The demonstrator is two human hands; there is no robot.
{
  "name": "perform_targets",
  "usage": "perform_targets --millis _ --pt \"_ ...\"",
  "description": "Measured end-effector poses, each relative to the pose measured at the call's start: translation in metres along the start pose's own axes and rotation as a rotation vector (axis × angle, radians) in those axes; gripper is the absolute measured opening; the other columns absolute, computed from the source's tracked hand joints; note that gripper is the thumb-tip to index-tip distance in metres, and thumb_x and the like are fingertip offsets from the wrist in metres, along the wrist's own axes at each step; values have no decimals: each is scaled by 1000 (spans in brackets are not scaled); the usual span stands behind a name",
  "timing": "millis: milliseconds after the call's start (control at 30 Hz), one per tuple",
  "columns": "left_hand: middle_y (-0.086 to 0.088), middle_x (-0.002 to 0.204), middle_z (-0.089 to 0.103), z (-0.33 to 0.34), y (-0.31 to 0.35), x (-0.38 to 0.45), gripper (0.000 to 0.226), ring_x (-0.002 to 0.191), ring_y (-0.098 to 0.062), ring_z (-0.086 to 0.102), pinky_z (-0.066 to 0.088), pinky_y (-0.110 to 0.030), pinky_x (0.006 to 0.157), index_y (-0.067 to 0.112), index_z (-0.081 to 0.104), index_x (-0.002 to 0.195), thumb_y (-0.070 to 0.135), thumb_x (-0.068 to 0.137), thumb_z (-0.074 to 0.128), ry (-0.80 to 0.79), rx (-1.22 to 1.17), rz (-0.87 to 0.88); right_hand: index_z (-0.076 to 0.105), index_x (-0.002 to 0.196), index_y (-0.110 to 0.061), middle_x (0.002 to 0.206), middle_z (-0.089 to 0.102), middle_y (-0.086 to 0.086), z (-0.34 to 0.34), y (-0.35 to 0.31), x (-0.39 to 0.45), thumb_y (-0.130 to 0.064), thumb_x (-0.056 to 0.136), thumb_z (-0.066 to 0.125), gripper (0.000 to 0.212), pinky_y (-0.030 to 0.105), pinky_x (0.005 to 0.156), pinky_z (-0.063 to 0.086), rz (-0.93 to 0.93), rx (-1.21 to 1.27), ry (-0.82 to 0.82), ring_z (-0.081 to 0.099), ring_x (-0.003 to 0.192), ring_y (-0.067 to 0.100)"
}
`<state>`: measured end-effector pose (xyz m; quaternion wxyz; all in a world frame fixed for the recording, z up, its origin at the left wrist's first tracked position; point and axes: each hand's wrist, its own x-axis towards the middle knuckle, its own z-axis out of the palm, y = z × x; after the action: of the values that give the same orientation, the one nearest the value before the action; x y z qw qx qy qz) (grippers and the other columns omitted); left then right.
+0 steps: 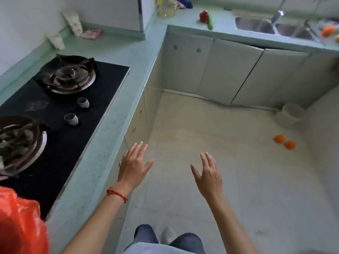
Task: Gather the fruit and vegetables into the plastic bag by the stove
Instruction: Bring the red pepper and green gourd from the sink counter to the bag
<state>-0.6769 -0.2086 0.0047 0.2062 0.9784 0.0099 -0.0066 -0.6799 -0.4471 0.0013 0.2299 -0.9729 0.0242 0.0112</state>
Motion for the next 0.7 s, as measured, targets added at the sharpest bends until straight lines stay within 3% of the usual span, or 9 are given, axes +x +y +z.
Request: perform_targets --millis 367,700 --pt "-12 147 38 17 27 83 83 139 -28 29 24 -44 111 10 39 138 60 75 17 -56 28 137 45 133 -5 141 44 17 -6 28 53 -34 88 57 55 45 102 38 80 -22 75 40 132 32" --pt "-14 143 43 40 72 223 81 136 -30 35 27 -44 109 9 44 135 59 77 19 -51 48 101 47 132 -4 139 47 17 -28 64 204 -55 82 24 75 43 102 38 76 -20 86 42 131 31"
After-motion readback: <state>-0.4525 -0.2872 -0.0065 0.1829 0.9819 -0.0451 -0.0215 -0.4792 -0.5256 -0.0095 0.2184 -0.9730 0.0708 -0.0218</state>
